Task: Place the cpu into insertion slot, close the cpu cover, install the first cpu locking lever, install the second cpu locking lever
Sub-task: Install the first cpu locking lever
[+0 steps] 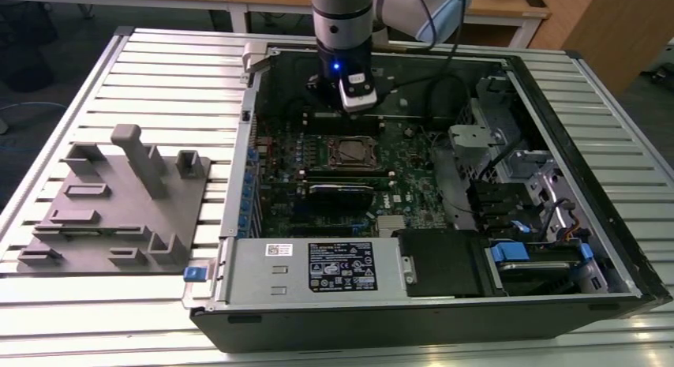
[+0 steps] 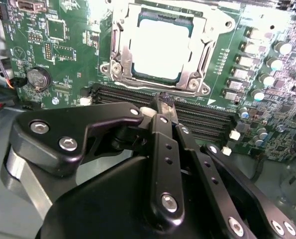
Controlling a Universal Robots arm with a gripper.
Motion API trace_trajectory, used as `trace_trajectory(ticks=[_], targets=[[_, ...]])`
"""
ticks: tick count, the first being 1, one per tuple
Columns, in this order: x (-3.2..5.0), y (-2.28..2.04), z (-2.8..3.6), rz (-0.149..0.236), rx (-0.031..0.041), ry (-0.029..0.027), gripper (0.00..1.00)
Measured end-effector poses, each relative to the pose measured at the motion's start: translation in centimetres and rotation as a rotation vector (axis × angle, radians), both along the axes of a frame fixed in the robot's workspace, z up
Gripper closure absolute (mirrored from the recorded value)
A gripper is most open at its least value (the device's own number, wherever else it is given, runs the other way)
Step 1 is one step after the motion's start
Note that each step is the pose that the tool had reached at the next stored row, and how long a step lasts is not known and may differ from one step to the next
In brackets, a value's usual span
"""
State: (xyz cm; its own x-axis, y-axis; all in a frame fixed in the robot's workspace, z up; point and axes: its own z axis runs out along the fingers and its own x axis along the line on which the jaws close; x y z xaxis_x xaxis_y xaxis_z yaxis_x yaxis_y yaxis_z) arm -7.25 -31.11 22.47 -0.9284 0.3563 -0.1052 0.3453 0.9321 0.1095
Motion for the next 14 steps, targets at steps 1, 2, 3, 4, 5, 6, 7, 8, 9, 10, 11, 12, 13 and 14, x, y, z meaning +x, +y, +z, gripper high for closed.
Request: trace_trajectory(ticks=[1, 2, 3, 4, 5, 6, 7, 8, 9, 10, 11, 12, 13, 14], targets=[[0.0, -0.11, 0.0, 0.0, 0.0, 0.0, 0.9], [0.0, -0.23, 0.0, 0.0, -0.0001, 0.0, 0.9], [0.0, -0.39, 0.0, 0.0, -0.0002, 0.0, 0.9], [0.0, -0.55, 0.0, 0.0, -0.0002, 0.0, 0.9], [0.0, -0.68, 0.0, 0.0, -0.0003, 0.0, 0.9], [0.0, -0.77, 0.0, 0.0, -0.0004, 0.0, 0.9], [0.02, -0.83, 0.0, 0.0, -0.0003, 0.0, 0.9], [0.08, -0.83, -0.01, 0.0, -0.0003, -0.0001, 0.9], [0.22, -0.83, -0.01, 0.0, -0.0003, 0.0, 0.9], [0.4, -0.84, -0.01, 0.0, -0.0004, 0.0, 0.9], [0.61, -0.84, -0.01, 0.0, -0.0004, 0.0, 0.9], [0.81, -0.84, -0.01, 0.001, -0.0004, 0.0001, 0.9], [1.03, -0.84, -0.02, 0.001, -0.0004, 0.0002, 0.9], [1.22, -0.84, -0.02, 0.001, -0.0004, 0.0003, 0.9]])
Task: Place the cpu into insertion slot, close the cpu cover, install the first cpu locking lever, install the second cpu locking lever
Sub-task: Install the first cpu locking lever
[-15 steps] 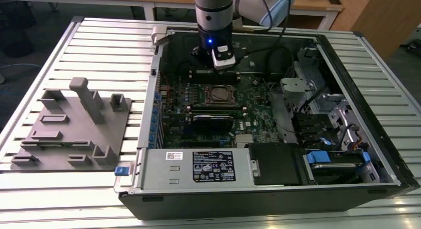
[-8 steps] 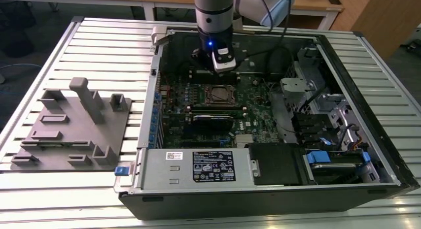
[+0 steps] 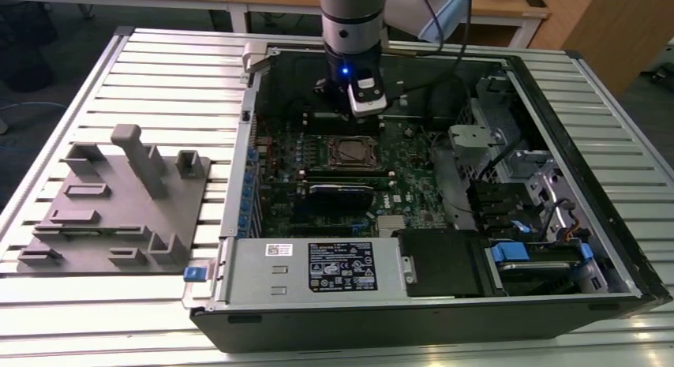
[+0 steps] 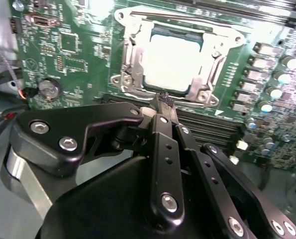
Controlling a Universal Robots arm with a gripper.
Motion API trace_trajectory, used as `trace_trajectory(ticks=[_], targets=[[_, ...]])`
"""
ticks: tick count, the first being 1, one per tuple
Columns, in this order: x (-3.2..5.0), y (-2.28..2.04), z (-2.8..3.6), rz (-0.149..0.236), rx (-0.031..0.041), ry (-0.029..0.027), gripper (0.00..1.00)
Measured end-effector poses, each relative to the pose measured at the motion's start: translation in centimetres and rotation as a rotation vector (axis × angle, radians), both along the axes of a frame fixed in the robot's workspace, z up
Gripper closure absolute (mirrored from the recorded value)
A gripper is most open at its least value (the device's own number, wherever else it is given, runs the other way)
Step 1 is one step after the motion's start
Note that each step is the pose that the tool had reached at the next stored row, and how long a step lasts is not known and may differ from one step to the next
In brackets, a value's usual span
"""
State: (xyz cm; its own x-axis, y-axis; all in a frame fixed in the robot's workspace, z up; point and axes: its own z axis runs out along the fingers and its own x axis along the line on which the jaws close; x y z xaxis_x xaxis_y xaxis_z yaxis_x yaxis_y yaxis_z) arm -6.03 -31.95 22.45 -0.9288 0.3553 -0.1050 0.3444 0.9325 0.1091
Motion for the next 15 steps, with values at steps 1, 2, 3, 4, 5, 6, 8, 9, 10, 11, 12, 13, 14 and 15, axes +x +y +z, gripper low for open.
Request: trace_trajectory(ticks=[1, 2, 3, 4, 5, 6, 8, 9, 10, 11, 12, 13, 14, 15], targets=[[0.12, 0.0, -0.01, 0.0, -0.0003, 0.0001, 0.9], [0.16, -0.02, -0.01, 0.001, -0.0016, 0.0001, 0.9], [0.16, -0.05, -0.01, 0.003, -0.003, 0.0003, 0.9], [0.16, -0.12, -0.01, 0.004, -0.0043, 0.0004, 0.9], [0.16, -0.17, -0.02, 0.005, -0.0064, 0.0008, 0.9], [0.16, -0.22, -0.02, 0.006, -0.01, 0.0014, 0.9], [0.16, -0.33, -0.01, 0.007, -0.0237, 0.0038, 0.9], [0.16, -0.38, -0.01, 0.007, -0.0339, 0.0052, 0.9], [0.17, -0.42, -0.02, 0.008, -0.0445, 0.0067, 0.9], [0.16, -0.46, -0.02, 0.008, -0.0555, 0.0086, 0.9], [0.16, -0.5, -0.02, 0.008, -0.066, 0.0106, 0.9], [0.17, -0.55, -0.02, 0.008, -0.0756, 0.0126, 0.9], [0.16, -0.58, -0.02, 0.009, -0.079, 0.0138, 0.9], [0.16, -0.59, -0.05, 0.012, -0.0789, 0.014, 0.9]])
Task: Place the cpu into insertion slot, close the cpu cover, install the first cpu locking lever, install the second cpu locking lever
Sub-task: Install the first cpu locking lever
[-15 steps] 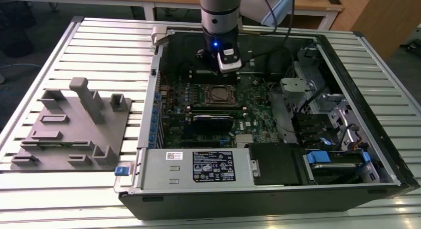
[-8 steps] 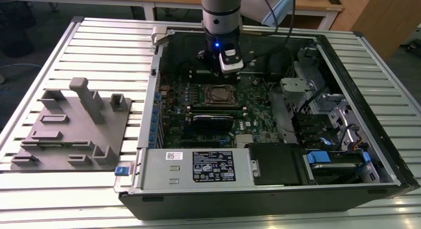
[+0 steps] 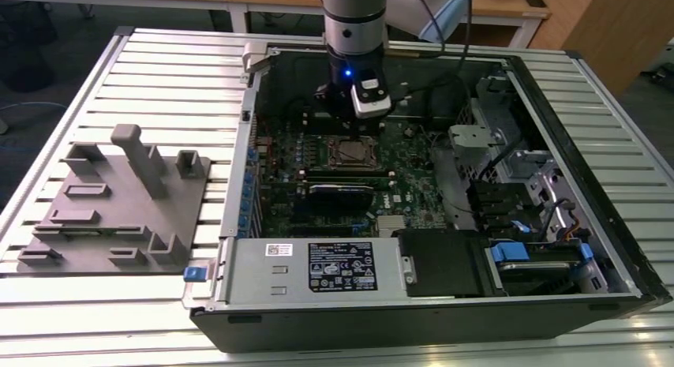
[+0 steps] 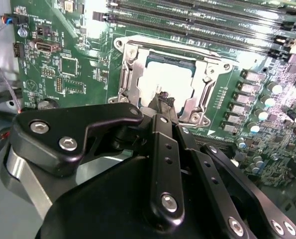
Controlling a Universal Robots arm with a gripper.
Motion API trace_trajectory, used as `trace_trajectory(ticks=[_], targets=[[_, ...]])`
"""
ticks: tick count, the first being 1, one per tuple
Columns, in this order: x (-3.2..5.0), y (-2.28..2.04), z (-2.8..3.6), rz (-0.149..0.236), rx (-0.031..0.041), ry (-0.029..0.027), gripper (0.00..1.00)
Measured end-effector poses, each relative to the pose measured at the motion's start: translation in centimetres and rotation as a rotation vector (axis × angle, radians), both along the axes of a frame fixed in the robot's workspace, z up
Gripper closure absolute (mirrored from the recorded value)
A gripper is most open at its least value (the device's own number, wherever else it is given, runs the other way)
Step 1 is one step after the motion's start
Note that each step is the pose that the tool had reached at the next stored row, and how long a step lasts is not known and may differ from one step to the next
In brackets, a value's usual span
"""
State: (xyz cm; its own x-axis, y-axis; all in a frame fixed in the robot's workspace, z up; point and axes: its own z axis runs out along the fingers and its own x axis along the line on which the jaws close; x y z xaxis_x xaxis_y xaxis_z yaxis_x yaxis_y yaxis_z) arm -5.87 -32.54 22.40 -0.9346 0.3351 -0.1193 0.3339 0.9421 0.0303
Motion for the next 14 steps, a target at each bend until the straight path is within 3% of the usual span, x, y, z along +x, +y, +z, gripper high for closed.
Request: trace_trajectory(ticks=[8, 12, 13, 14], targets=[[0.02, 0.0, -0.1, 0.068, -0.0001, 0.0001, 0.9], [0.02, 0.0, -0.1, 0.073, 0.0001, 0.0006, 0.9], [0.03, 0.0, -0.13, 0.073, 0.0007, 0.0083, 0.9], [0.03, -0.01, -0.14, 0.073, 0.001, 0.0225, 0.9]])
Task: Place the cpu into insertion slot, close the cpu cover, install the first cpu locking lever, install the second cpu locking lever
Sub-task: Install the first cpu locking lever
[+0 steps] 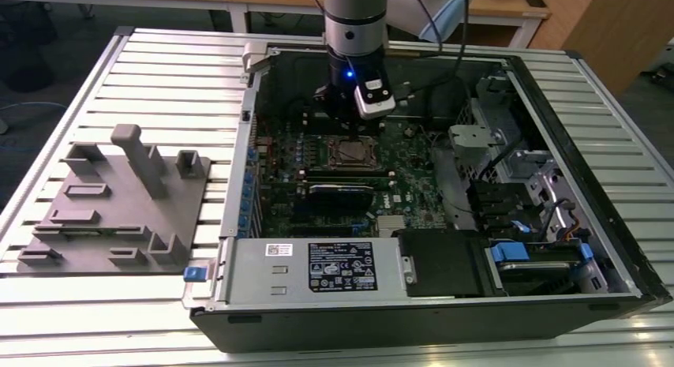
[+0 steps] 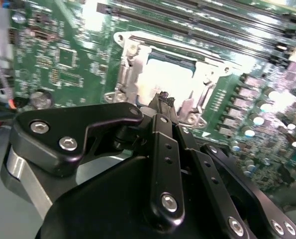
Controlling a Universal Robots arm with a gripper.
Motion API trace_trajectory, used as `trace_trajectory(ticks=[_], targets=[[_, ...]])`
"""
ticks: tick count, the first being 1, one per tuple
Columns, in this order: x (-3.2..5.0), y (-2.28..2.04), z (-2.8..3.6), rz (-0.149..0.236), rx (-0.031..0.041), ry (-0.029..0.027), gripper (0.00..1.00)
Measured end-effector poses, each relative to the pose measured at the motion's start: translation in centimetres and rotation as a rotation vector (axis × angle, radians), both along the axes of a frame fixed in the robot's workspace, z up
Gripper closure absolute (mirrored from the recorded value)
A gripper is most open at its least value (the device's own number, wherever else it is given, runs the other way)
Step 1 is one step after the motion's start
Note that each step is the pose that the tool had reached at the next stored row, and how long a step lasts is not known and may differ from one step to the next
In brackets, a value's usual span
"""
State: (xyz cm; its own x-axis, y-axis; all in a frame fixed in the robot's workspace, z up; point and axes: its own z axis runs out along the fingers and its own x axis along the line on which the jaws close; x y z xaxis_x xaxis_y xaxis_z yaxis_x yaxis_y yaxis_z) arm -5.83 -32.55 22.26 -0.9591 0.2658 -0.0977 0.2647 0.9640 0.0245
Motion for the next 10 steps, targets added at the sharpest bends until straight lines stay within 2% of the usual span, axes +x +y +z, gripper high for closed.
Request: trace_trajectory(ticks=[1, 2, 7, 10], targets=[[0.01, 0.0, -0.01, 0.0, -0.0001, 0.0116, 0.9], [0.01, 0.0, 0.0, 0.0, -0.0002, 0.0152, 0.9], [0.04, 0.0, -0.02, 0.001, -0.0001, 0.0169, 0.9], [0.15, 0.01, -0.04, 0.02, -0.0004, 0.0174, 0.9]])
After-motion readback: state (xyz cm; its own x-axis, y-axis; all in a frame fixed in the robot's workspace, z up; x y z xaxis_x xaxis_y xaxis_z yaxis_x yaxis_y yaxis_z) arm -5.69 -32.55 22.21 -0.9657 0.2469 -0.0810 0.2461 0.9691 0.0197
